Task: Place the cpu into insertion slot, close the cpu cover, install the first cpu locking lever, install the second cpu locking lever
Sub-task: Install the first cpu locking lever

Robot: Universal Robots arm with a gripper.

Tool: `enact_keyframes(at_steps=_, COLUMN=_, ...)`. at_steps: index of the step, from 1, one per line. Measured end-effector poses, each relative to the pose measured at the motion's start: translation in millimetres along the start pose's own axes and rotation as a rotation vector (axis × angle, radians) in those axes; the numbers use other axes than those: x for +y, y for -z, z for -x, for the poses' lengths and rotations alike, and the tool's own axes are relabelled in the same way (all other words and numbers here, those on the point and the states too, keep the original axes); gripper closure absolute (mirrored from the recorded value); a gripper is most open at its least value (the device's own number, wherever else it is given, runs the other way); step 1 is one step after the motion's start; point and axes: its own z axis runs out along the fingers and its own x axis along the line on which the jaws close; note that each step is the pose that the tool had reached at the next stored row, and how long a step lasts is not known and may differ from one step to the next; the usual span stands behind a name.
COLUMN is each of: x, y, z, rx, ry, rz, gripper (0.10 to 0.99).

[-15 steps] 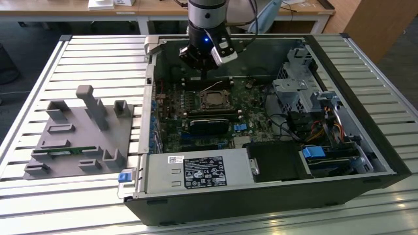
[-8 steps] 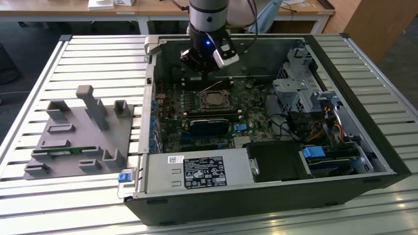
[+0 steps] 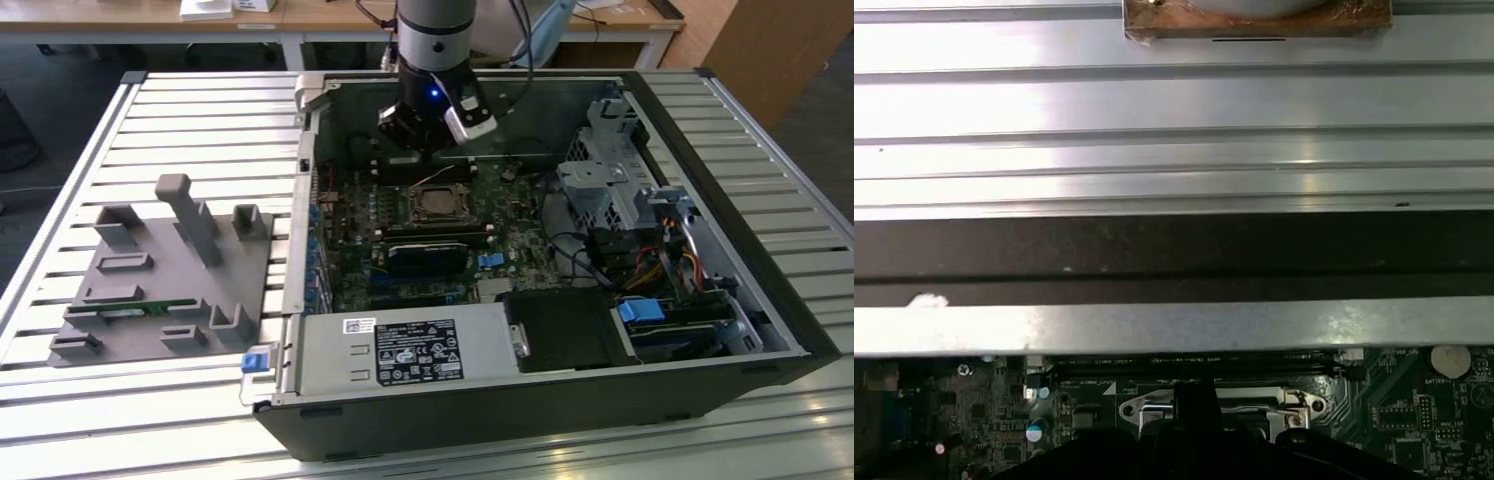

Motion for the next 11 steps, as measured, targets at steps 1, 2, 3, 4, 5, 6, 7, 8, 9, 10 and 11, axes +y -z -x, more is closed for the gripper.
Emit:
enact_keyframes(at_steps=1, x=0.2, y=-1.5, z=0.1, rx=0.0001, ry=0.0, rz=-0.001, gripper=0.98)
enact_keyframes(at_steps=2, x=0.4, y=-2.8, z=0.2, rx=0.0001, ry=0.001, rz=-0.001, gripper=0.98)
enact_keyframes(at_steps=3, x=0.7, y=-3.5, z=0.5, rx=0.0002, ry=0.002, rz=-0.001, gripper=0.98)
enact_keyframes(at_steps=4, x=1.0, y=-3.9, z=1.3, rx=0.0002, ry=0.002, rz=-0.001, gripper=0.98)
enact_keyframes(at_steps=5, x=1.3, y=-4.1, z=2.2, rx=0.0002, ry=0.003, rz=-0.001, gripper=0.98)
enact_keyframes(at_steps=6, x=1.6, y=-4.2, z=2.9, rx=0.0002, ry=0.003, rz=-0.001, gripper=0.98)
enact_keyframes(at_steps=7, x=1.9, y=-4.3, z=3.7, rx=0.0002, ry=0.003, rz=-0.001, gripper=0.98)
enact_keyframes(at_steps=8, x=2.0, y=-4.3, z=4.4, rx=0.0003, ry=0.003, rz=-0.001, gripper=0.98)
enact_keyframes(at_steps=9, x=2.3, y=-4.5, z=5.0, rx=0.0002, ry=0.003, rz=-0.001, gripper=0.98)
enact_keyframes(at_steps=10, x=2.3, y=-4.6, z=5.2, rx=0.0002, ry=0.003, rz=-0.001, gripper=0.98)
enact_keyframes(at_steps=11, x=2.3, y=-4.6, z=5.3, rx=0.0003, ry=0.002, rz=-0.001, gripper=0.98)
